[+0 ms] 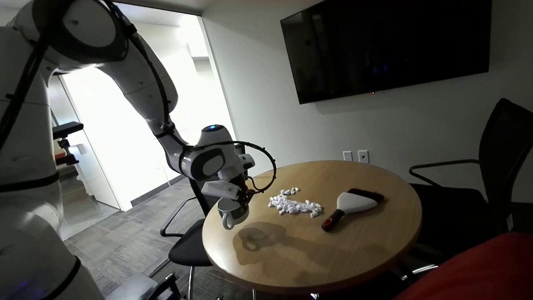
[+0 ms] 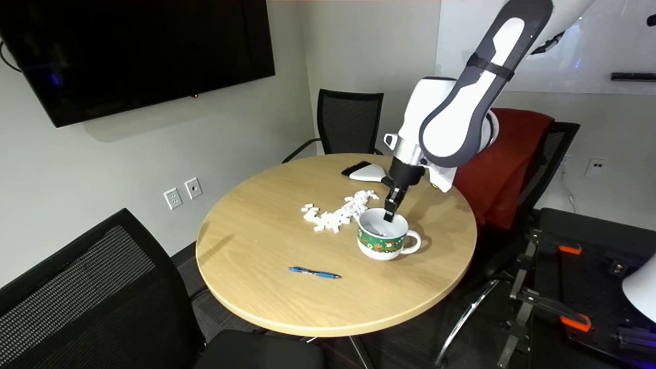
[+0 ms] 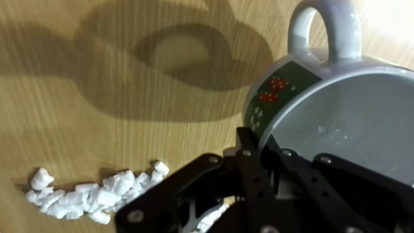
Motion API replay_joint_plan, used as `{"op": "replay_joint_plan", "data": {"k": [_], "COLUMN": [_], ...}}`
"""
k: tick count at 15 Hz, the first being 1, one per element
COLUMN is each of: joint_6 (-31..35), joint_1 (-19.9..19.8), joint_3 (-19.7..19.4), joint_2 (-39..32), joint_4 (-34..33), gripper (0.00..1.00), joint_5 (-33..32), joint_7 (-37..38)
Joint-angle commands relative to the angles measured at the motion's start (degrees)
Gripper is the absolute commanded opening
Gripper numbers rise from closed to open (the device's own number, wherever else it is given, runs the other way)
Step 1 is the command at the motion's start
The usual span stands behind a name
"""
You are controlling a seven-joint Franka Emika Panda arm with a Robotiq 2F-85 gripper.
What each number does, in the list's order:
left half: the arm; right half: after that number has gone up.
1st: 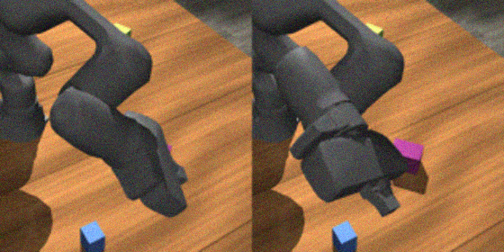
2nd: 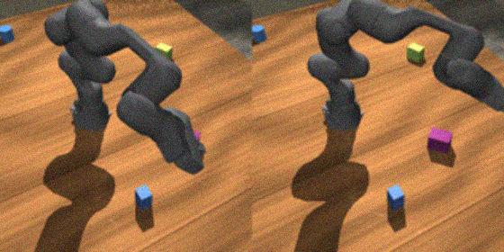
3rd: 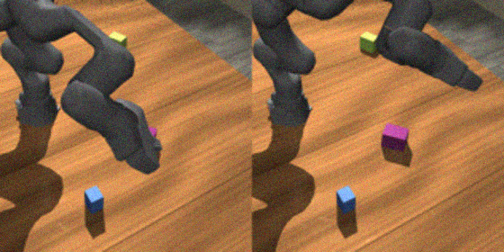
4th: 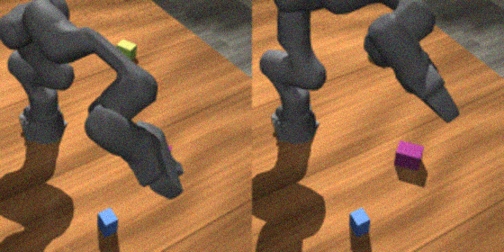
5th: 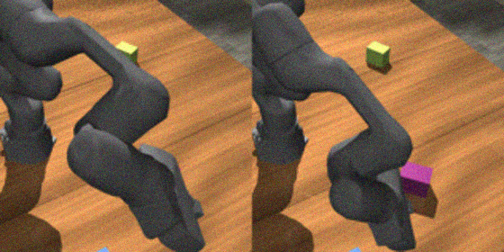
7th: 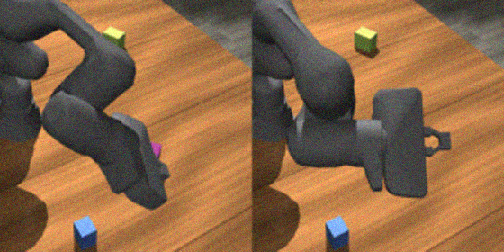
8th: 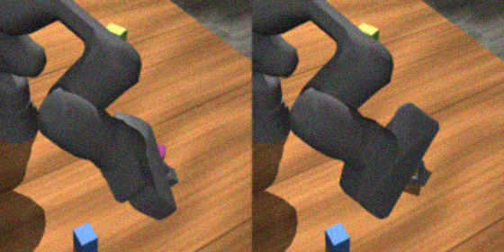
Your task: Move the mug forwards
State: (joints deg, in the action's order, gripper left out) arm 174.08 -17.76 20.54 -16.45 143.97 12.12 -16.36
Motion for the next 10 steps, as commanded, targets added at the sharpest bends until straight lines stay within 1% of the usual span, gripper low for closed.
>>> {"op": "replay_joint_plan", "data": {"k": [1, 2, 3, 4, 5, 7, 8, 10], "joint_6": [-2.2, -3.0, -3.8, -5.0, -5.9, -8.2, -9.5, -11.8], "joint_1": [4.2, 5.8, 8.5, 10.2, 12.9, 16.5, 17.9, 19.7], "joint_3": [-4.9, -6.9, -10.3, -12.6, -16.0, -20.5, -22.1, -23.9], "joint_2": [5.8, 6.2, 6.4, 6.3, 6.4, 5.5, 4.9, 4.0], "joint_4": [2.0, 1.9, 1.7, 1.1, 1.0, -0.6, -1.6, -3.4], "gripper": [0.03, 0.03, 0.03, 0.03, 0.03, 0.03, 0.03, 0.03], "joint_5": [1.0, 0.2, -1.5, -2.7, -5.0, -8.9, -10.6, -12.9], "joint_7": [7.4, 9.3, 12.1, 13.7, 16.6, 21.1, 23.1, 26.0]}}
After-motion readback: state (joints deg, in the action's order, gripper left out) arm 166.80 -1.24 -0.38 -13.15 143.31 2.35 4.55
